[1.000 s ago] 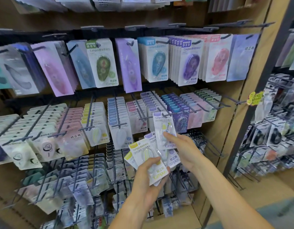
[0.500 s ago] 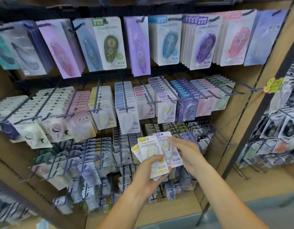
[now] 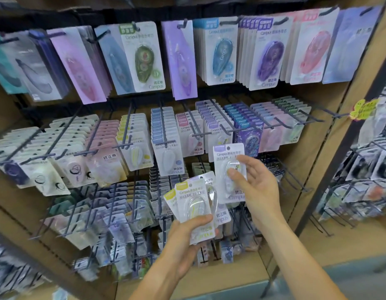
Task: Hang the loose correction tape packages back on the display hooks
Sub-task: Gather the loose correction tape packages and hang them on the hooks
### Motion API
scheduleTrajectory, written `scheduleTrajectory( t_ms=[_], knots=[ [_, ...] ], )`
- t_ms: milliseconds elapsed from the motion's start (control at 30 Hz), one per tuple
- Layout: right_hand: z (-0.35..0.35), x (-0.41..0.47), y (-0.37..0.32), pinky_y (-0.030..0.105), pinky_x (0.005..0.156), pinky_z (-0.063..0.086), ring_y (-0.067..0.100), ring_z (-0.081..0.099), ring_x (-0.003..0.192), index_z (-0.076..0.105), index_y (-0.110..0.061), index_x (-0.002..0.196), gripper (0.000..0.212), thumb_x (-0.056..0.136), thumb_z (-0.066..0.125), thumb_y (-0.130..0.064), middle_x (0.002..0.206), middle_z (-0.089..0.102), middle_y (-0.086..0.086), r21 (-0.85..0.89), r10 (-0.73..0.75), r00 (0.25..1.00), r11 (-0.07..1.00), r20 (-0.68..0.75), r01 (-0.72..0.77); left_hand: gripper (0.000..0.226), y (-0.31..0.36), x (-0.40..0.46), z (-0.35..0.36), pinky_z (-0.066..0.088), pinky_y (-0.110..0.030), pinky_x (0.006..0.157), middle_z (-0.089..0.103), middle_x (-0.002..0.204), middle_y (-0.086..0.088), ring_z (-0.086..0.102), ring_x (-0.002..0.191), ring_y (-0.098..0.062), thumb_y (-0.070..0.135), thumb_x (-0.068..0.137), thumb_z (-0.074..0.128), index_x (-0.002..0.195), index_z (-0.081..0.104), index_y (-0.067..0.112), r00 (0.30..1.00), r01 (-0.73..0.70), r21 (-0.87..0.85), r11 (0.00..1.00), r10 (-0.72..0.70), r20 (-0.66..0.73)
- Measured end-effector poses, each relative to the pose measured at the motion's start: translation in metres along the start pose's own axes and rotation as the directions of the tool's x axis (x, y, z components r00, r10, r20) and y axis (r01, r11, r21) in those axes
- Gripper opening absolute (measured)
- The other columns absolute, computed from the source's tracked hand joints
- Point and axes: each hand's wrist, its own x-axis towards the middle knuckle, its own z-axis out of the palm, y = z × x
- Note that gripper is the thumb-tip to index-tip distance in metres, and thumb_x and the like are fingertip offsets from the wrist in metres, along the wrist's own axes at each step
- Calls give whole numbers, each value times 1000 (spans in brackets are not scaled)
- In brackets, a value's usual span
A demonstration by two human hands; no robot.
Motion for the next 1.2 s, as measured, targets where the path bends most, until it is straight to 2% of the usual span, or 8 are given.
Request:
scheduleTrajectory(
  t_ms=[100, 167, 367, 700, 833, 933, 1033, 1200],
  knots=[
    [4, 12, -9, 16, 73, 56, -10, 65, 106, 64, -9, 123, 35, 91, 75, -4, 124, 67, -7, -14, -50, 999, 999, -3, 50, 57, 7, -2, 3, 65, -44, 76, 78, 114, -19, 78, 94, -33, -3, 74, 78, 129, 66, 6, 1000, -18, -23, 1000, 18, 21],
    [4, 19, -11, 14, 73, 56, -14, 63, 105, 64, -11, 125, 35, 92, 74, -7, 126, 66, -8, -30, -79, 997, 996, -16, 78, 56, 8, -4, 3, 64, -49, 86, 78, 114, -19, 78, 93, -33, -4, 76, 76, 130, 65, 5, 1000, -19, -28, 999, 20, 21],
    [5, 37, -5, 37, 112, 48, -4, 59, 122, 67, -23, 126, 36, 92, 77, -19, 127, 66, -17, -107, -51, 998, 993, -28, 47, 58, 10, -5, 2, 64, -48, 85, 78, 115, -18, 78, 94, -34, -3, 76, 76, 132, 66, 8, 1000, -19, -30, 999, 20, 22],
    [27, 90, 16, 52, 98, 55, 21, 65, 113, 64, -22, 123, 37, 89, 78, -24, 119, 68, 3, -242, -12, 998, 970, -66, -4, 73, 16, -3, -4, 59, -50, 91, 77, 119, -17, 78, 91, -34, 6, 62, 86, 132, 68, 8, 999, -8, -24, 1000, 9, 36],
    [25, 80, 20, 34, 94, 55, 15, 62, 112, 61, -28, 129, 42, 90, 78, -26, 125, 62, 0, -353, -67, 995, 935, -74, 36, 71, 17, -2, -8, 55, -56, 100, 77, 119, -17, 78, 93, -35, 4, 63, 85, 132, 68, 8, 999, -19, -35, 999, 20, 26],
    [16, 42, 18, 27, 97, 50, 5, 60, 110, 63, -29, 128, 39, 92, 76, -34, 126, 60, -7, -394, -109, 983, 918, -147, 43, 70, 17, -4, -10, 61, -49, 88, 76, 122, -17, 77, 100, -35, 1, 64, 84, 132, 68, 8, 999, -15, -49, 999, 18, 51],
    [16, -3, 14, 30, 95, 55, -3, 67, 99, 68, -23, 121, 31, 93, 74, -35, 110, 72, -11, -256, 83, 993, 961, -80, -102, 65, 15, -5, -8, 64, -44, 79, 75, 122, -19, 76, 103, -36, -1, 65, 82, 129, 70, 5, 996, -2, -26, 1000, 4, 89],
    [19, -34, 20, 56, 93, 57, 24, 77, 97, 77, -17, 110, 16, 98, 68, -24, 103, 80, 3, -50, 368, 921, 930, 126, -364, 57, 8, -5, -2, 62, -44, 78, 75, 113, -21, 74, 96, -35, -2, 63, 85, 119, 76, 3, 992, 35, 40, 999, -40, 121]
  ],
)
